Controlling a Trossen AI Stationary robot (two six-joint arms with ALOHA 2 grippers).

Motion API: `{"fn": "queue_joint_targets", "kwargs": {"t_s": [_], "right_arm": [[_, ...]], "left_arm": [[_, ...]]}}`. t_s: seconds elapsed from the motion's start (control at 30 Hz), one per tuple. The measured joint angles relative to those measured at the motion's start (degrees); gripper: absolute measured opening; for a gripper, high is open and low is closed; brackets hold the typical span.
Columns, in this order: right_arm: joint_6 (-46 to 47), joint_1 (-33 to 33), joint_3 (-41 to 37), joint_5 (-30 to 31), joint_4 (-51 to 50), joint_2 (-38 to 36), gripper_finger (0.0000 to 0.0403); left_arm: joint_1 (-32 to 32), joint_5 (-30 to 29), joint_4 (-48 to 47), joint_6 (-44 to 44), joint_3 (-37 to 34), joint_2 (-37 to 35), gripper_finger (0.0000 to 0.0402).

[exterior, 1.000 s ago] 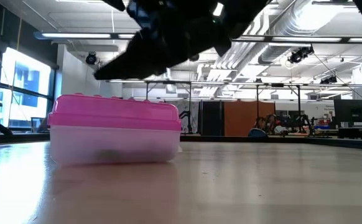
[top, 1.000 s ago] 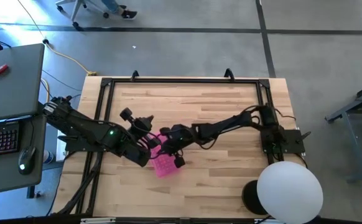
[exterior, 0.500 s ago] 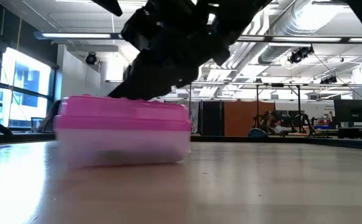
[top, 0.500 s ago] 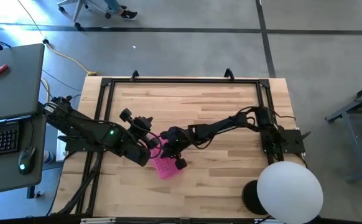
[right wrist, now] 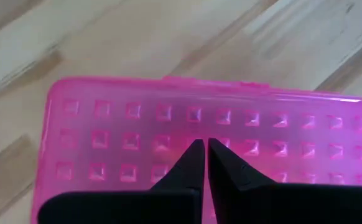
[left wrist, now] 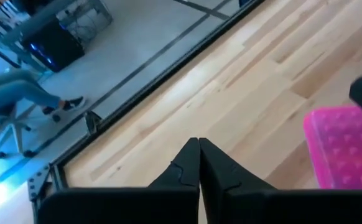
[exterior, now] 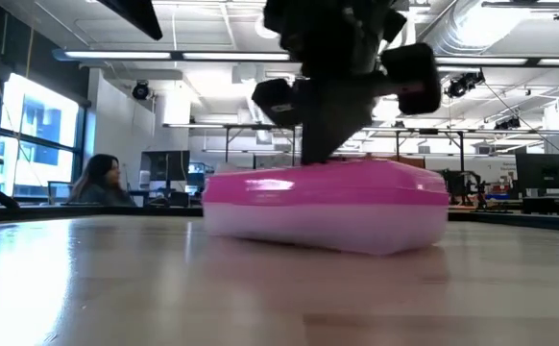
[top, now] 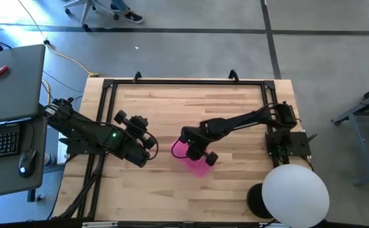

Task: Pick & place school supplies into a supply box
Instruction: Close the pink supply box

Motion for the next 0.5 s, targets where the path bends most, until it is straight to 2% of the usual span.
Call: {"fn": "queue_joint_targets", "kwargs": {"t_s": [0.1, 0.17, 0.27, 0.37, 0.5], "right_arm": [[0.33, 0.1, -0.03, -0.02, -2.05, -2.15, 0.0], [0.99, 0.73, -0.03, -0.02, -2.95, -4.02, 0.0], [4.39, 1.91, -0.48, -0.25, -4.11, -6.95, 0.0], [7.61, 2.96, -4.05, -2.69, -6.07, -10.45, 0.0], [9.9, 4.17, -13.77, -8.64, 2.11, -14.9, 0.0]], "left_arm": [[0.37, 0.54, 2.94, -0.3, -1.07, 0.62, 0.0038], [1.22, 0.74, 7.45, 0.21, -3.51, 1.3, 0.0028], [3.04, 1.11, 17.78, 4.68, -8.51, 2.15, 0.001], [5.01, 1.93, 30.21, 11.72, -12.95, 2.91, 0.0019], [9.73, 11.69, 50.61, 26.89, -17.38, 2.99, 0.0011]]}}
